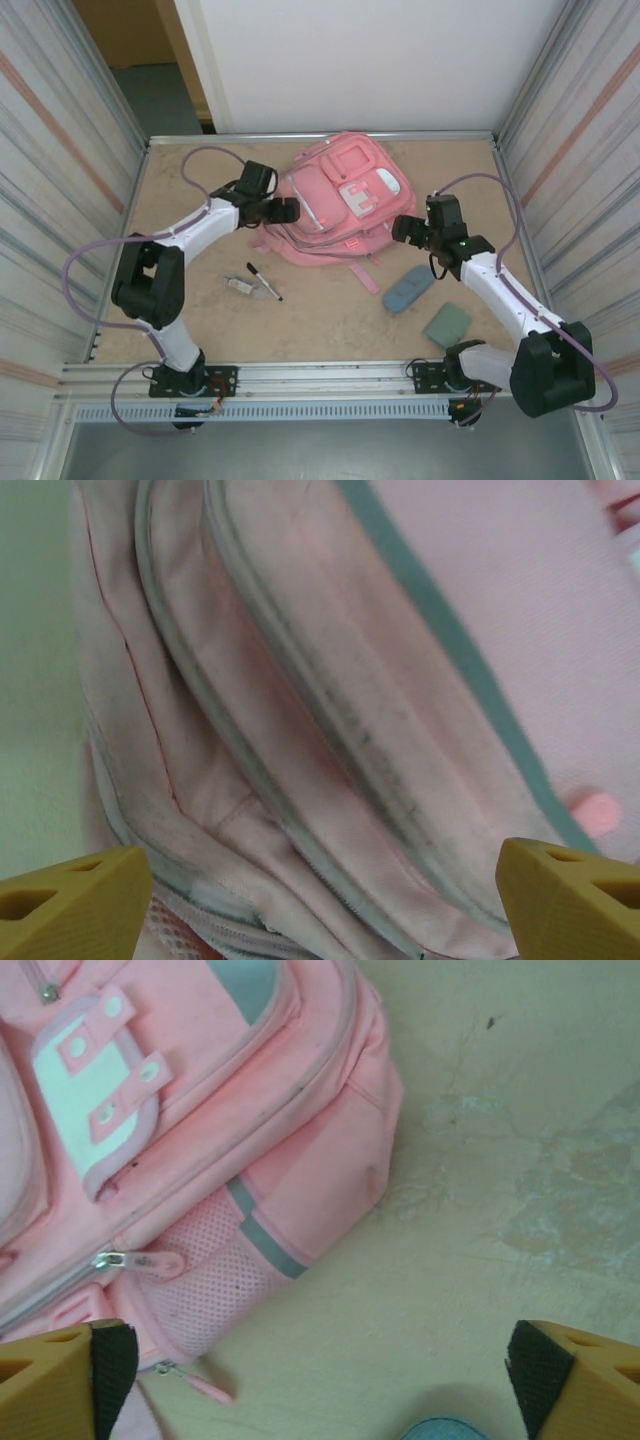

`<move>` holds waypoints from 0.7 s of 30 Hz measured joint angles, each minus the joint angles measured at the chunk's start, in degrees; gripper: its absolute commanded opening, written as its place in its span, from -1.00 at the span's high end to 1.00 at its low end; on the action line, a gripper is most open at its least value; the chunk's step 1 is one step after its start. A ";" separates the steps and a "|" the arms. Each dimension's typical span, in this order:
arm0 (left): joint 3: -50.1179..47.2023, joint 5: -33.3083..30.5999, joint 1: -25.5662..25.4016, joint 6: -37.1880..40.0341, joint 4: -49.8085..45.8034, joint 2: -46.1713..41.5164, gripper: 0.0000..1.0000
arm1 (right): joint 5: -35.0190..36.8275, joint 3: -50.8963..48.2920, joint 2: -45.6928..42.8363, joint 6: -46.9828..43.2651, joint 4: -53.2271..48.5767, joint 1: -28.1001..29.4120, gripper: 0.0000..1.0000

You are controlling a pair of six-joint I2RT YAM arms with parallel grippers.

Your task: Pack the student bag

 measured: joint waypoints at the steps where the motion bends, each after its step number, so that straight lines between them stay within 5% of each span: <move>1: -0.90 0.09 -0.13 -0.61 0.11 0.00 -0.80 | -2.25 0.22 0.55 -0.24 -0.04 -0.20 -0.72; 5: -5.35 0.37 -0.70 -2.36 0.96 -0.28 -0.79 | -12.00 5.42 8.13 -2.43 -1.97 -0.24 -0.45; 11: -8.92 0.13 -0.70 -3.34 2.29 -1.14 -0.77 | -19.43 20.28 25.97 -7.45 -8.26 0.20 -0.40; 21: -16.79 0.35 0.04 -7.30 8.24 -5.90 -0.74 | -17.11 31.67 41.07 -20.04 -15.13 4.68 -0.32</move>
